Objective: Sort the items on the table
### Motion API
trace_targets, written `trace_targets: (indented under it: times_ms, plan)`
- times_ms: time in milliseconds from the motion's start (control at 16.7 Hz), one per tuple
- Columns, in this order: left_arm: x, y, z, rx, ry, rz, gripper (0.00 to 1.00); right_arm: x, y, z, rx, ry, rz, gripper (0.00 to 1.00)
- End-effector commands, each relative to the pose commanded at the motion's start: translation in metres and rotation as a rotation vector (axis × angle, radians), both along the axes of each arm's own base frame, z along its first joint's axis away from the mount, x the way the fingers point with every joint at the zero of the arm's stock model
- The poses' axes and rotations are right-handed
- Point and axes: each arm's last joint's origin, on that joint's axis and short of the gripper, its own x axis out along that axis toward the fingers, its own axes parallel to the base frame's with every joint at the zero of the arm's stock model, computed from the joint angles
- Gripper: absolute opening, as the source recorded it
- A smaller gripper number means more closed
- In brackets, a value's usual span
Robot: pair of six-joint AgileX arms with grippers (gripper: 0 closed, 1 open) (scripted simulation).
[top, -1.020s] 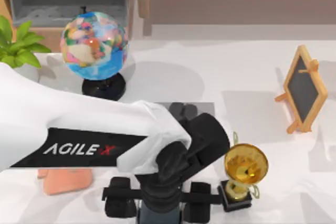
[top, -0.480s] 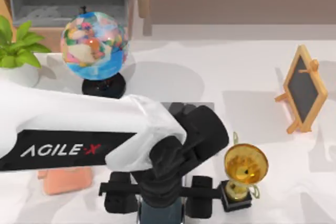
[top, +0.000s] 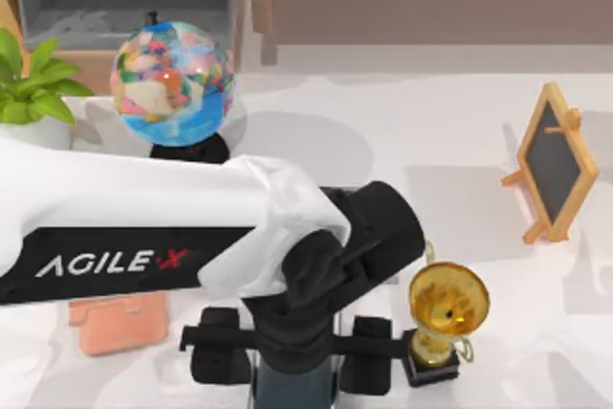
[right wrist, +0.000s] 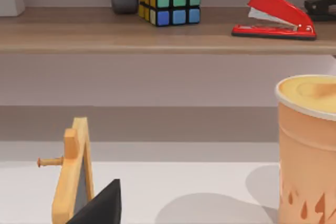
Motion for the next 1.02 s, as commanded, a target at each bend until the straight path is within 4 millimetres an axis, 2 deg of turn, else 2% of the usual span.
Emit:
trace_targets:
  times_ms: [240,480,780,1020]
  plan:
    - [-0.001,0.002,0.002,0.001,-0.016,-0.004,0.0,0.0,0.0,0.0,0.0,0.0,0.0,1.0]
    - [-0.014,0.016,0.024,0.021,-0.185,-0.013,0.0,0.0,0.0,0.0,0.0,0.0,0.0,1.0]
    - [-0.042,0.062,0.064,0.065,-0.607,0.053,0.0,0.0,0.0,0.0,0.0,0.0,0.0,1.0]
    - [-0.066,0.107,0.078,0.077,-0.908,0.159,0.0,0.0,0.0,0.0,0.0,0.0,0.0,1.0]
